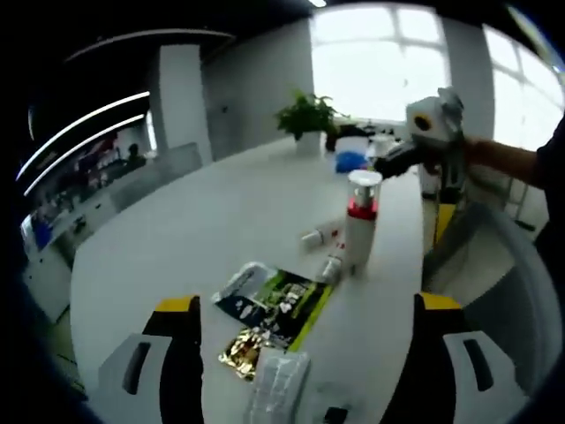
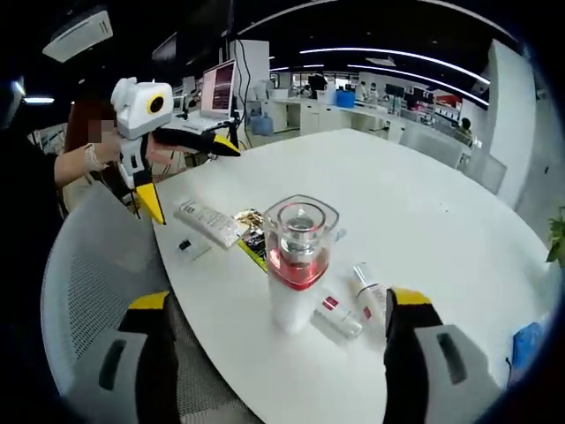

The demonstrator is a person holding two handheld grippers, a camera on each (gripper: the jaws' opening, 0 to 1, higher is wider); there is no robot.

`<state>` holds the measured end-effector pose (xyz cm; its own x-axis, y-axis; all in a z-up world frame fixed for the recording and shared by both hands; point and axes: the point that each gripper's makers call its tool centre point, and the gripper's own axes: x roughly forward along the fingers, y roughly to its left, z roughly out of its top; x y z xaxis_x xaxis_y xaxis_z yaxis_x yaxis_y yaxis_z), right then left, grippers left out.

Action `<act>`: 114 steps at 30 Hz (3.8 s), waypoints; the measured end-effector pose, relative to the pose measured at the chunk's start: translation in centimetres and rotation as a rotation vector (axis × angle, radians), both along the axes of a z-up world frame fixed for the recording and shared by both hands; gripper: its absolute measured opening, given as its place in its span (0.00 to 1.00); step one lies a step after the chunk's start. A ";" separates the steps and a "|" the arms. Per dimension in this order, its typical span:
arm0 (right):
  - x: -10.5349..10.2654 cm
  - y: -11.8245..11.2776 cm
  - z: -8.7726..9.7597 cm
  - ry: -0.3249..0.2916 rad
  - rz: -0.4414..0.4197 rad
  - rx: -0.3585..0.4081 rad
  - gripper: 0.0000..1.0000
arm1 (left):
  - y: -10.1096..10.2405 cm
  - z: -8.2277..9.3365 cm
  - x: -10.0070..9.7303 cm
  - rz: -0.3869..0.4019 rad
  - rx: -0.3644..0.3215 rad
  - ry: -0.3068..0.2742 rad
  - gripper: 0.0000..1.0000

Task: Arrange the skincare products in the storage area until every visible bottle or jar stands upright without overlapping.

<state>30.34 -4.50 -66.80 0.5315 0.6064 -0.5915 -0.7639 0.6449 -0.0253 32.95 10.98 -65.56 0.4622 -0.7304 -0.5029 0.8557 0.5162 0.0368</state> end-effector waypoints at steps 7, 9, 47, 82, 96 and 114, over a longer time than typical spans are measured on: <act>-0.7 -0.5 -0.3 0.001 -0.018 -0.030 0.99 | 2.6 -0.7 -0.5 0.052 0.062 -0.002 0.97; -0.7 -0.8 -0.3 -0.003 -0.025 -0.030 0.99 | 3.3 -0.9 -0.7 0.067 0.073 0.005 0.97; -0.1 -2.0 -0.9 -0.043 -0.088 -0.029 0.64 | 7.8 -7.4 -0.6 -0.018 0.361 0.152 0.70; -0.4 -2.3 -2.0 -0.010 -0.099 -0.017 0.61 | 6.8 -12.4 1.4 -0.159 0.522 0.265 0.34; -0.3 -2.6 -1.6 -0.009 -0.121 -0.001 0.60 | 6.9 -12.8 1.4 -0.190 0.495 0.317 0.31; -0.5 -1.9 -1.9 0.013 -0.110 0.016 0.56 | 6.7 -12.8 1.6 -0.164 0.466 0.277 0.28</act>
